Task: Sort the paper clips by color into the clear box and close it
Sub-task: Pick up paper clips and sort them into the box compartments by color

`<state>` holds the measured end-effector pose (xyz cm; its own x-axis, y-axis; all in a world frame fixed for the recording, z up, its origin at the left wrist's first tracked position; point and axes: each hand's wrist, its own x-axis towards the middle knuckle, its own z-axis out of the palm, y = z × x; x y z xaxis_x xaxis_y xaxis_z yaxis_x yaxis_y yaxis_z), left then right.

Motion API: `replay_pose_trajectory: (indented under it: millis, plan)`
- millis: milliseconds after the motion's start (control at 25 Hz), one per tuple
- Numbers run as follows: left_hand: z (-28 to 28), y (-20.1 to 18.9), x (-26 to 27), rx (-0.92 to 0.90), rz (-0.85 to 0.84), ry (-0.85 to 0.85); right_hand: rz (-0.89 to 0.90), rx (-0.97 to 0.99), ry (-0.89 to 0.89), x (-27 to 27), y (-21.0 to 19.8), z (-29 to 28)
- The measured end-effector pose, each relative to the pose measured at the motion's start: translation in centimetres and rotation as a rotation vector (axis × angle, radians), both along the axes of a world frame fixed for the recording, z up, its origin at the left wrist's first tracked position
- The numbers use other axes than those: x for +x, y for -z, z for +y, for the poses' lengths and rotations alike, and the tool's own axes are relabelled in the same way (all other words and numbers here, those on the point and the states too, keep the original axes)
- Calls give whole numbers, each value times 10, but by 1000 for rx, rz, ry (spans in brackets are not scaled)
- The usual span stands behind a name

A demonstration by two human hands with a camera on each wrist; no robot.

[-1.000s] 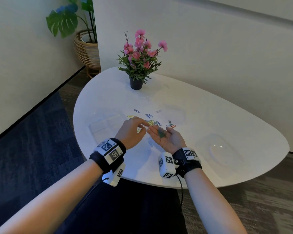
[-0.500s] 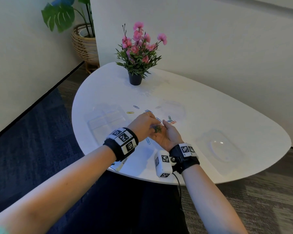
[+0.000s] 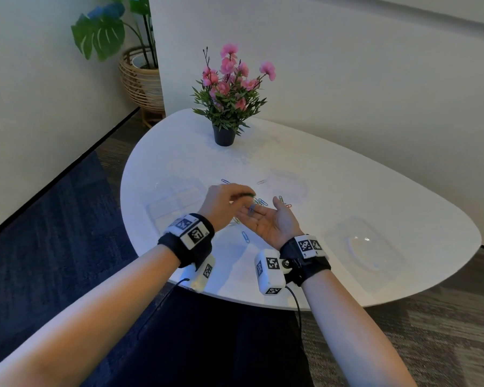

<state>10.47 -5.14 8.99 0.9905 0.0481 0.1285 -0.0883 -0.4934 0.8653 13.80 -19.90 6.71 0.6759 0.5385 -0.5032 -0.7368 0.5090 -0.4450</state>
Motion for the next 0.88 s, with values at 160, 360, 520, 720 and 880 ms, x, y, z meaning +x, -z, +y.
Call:
replay_pose_trajectory:
  millis: [160, 360, 520, 720, 880]
  plan:
    - [26, -6, -4, -465, 101, -164, -13, -14, -52, 0, -1, 4]
    - [56, -5, -26, -863, 300, -254, -36, -136, -68, 1, -1, 21]
    - [68, -1, -35, -966, 354, -260, -152, -438, -186, -4, -10, 49]
    - [69, 5, -41, -841, 325, -290, -559, -748, -258, -10, -17, 80]
    - [72, 5, -44, -797, 343, -325, -827, -922, -277, -9, -16, 96]
